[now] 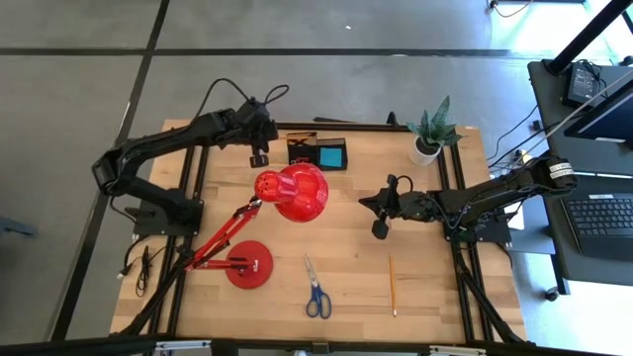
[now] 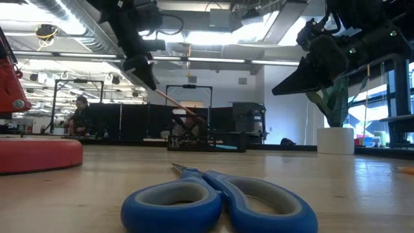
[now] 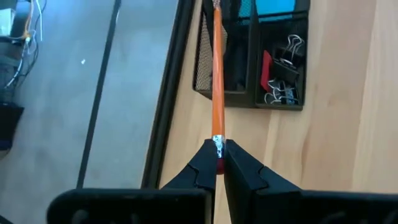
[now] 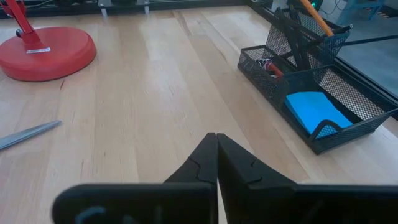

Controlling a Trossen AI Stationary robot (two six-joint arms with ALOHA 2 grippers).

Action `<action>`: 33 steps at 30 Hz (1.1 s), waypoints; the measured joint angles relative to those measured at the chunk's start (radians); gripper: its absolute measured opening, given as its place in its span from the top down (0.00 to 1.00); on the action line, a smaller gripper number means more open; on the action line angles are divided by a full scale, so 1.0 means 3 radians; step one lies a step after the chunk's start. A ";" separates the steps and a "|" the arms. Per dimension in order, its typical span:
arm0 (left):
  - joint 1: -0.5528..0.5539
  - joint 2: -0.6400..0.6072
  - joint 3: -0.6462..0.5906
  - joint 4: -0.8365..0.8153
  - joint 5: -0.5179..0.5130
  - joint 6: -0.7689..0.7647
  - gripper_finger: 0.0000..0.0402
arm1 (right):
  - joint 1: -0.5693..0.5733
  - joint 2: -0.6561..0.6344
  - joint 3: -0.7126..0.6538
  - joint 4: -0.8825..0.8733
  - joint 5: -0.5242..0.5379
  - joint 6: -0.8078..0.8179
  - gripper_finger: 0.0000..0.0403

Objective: Pick and place office supplies into organizer
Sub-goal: Put the top pencil into the desk organizer

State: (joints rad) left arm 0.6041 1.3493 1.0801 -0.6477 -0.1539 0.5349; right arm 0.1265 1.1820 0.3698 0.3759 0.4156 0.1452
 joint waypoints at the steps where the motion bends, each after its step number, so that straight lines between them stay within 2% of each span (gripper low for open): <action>1: 0.0000 0.0020 0.0009 -0.0011 0.0000 0.0029 0.98 | 0.0000 0.0000 0.0000 -0.0001 0.0000 0.0000 0.98; 10: -0.0008 0.0218 0.0042 -0.0081 -0.0062 0.0109 0.98 | 0.0000 0.0000 0.0000 -0.0006 0.0000 0.0000 0.98; 17: -0.0074 0.0218 0.0320 -0.0400 -0.0154 0.0057 0.98 | 0.0000 0.0000 0.0000 -0.0014 0.0001 -0.0001 0.98; 20: -0.0114 0.0218 0.0371 -0.0447 -0.0078 0.0064 0.98 | 0.0000 0.0000 0.0000 -0.0014 0.0001 -0.0061 0.98; 33: -0.0177 0.0466 0.0463 -0.0498 -0.0132 0.0209 0.98 | 0.0000 0.0000 0.0000 0.0006 0.0001 -0.0072 0.98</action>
State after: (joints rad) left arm 0.5510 1.4892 1.2189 -0.7972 -0.1936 0.5976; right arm 0.1265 1.1820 0.3698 0.3776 0.4160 0.1236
